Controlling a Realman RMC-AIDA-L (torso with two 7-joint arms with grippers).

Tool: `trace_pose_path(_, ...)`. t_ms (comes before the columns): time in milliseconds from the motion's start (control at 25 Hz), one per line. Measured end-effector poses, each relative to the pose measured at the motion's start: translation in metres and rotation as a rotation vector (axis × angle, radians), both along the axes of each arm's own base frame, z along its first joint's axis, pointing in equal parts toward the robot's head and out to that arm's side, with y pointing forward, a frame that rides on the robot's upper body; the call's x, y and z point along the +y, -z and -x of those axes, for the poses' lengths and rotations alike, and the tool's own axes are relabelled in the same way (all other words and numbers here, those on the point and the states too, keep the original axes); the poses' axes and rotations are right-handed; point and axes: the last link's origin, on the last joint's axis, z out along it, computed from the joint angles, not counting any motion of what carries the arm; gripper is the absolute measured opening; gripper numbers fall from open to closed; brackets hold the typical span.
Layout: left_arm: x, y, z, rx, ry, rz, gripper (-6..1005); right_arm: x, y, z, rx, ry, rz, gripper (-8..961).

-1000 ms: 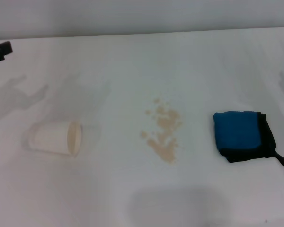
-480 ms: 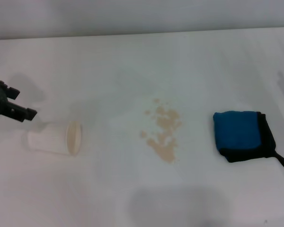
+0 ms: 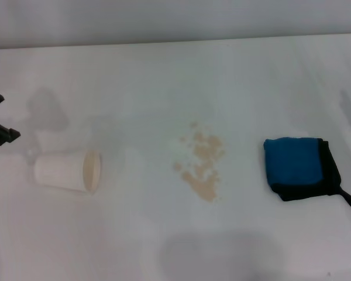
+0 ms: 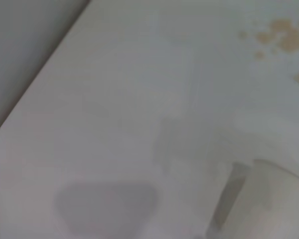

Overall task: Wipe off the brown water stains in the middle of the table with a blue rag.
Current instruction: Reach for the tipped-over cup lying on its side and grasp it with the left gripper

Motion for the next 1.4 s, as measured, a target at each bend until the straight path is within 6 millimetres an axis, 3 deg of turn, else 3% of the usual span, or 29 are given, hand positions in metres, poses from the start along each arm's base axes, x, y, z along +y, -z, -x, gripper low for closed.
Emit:
trace_pose_path(240,-0.002,0.012,-0.002,0.027,0.096,0.063,847,-0.001,0.002,0.003,0.028,-0.011,-0.008,709)
trace_pose_path(360,-0.007,0.027,0.003,0.049,0.157,0.129,847,-0.002,0.002,0.004,0.032,-0.016,-0.01,709)
trace_pose_path(760,-0.008,0.054,0.015,0.05,0.223,0.215,847,-0.002,0.005,0.005,0.077,-0.019,-0.006,709)
trace_pose_path(1040,-0.007,0.066,0.011,0.033,0.268,0.242,848,-0.002,0.006,0.007,0.079,-0.03,0.003,709)
trace_pose_path(1400,-0.006,0.096,0.019,0.075,0.294,0.302,848,0.001,0.007,0.009,0.077,-0.041,0.012,709)
